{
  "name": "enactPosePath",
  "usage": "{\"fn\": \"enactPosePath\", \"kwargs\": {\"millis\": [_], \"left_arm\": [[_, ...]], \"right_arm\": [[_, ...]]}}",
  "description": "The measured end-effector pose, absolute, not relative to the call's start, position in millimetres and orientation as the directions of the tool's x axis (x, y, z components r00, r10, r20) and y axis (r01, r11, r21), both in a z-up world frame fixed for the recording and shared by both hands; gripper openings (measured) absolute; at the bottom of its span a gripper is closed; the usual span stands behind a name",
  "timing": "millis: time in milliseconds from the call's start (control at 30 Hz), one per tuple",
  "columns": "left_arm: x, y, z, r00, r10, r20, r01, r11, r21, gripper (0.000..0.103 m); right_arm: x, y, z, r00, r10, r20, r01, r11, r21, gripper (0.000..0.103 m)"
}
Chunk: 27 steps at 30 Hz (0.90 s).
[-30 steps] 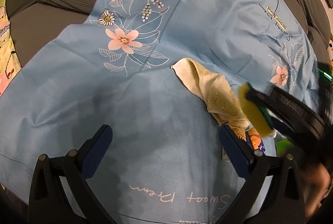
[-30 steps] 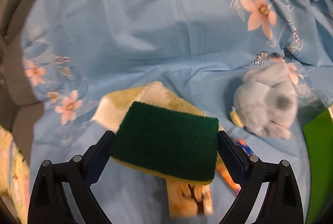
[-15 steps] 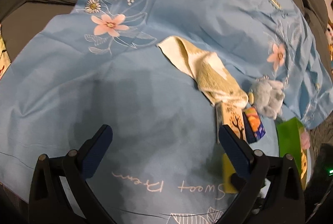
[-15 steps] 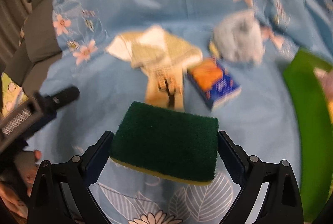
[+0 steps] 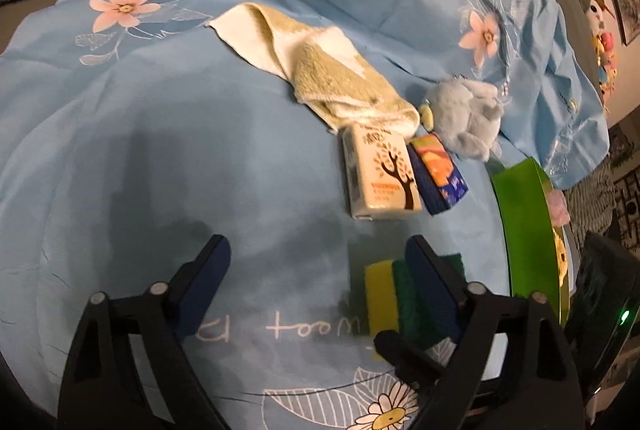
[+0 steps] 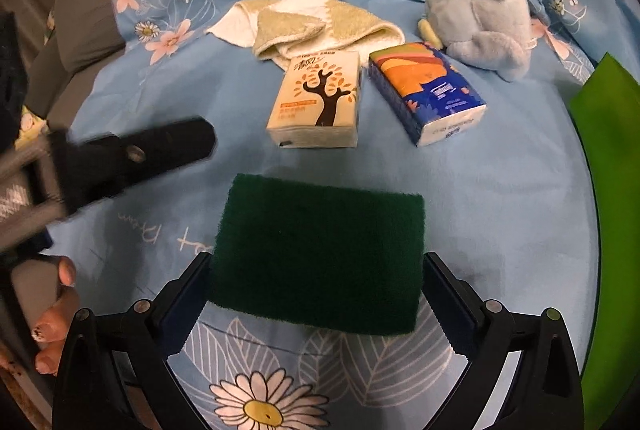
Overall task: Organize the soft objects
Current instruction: 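Carry the sponge into the green box and release it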
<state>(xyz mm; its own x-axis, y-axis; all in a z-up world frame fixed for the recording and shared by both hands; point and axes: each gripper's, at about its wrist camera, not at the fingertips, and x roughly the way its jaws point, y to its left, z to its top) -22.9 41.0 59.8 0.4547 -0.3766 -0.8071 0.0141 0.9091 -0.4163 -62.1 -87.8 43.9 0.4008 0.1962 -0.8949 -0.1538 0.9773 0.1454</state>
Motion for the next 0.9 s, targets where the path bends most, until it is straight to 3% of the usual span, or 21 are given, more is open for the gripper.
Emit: {"fn": "enactPosePath", "kwargs": {"millis": [133,233,600,900], "left_arm": [[-25,29,54,0.417,-0.400,-0.816,0.071,0.909,-0.410,0.070],[-25,17,46,0.387,-0.378,-0.841,0.097,0.924,-0.371,0.065],[-23,21,42,0.370,-0.408,-0.834,0.082,0.909,-0.408,0.065],[-44,7,63,0.381,-0.446,-0.810,0.163,0.895,-0.416,0.065]], "right_arm": [[-67,-97,47,0.411,0.226,-0.883,-0.151,0.972,0.179,0.100],[-67,-103,49,0.417,0.242,-0.876,-0.144,0.969,0.199,0.100],[-72,-122,57,0.433,0.215,-0.876,-0.113,0.976,0.184,0.100],[-68,-170,61,0.484,0.242,-0.841,0.027,0.956,0.291,0.100]]}}
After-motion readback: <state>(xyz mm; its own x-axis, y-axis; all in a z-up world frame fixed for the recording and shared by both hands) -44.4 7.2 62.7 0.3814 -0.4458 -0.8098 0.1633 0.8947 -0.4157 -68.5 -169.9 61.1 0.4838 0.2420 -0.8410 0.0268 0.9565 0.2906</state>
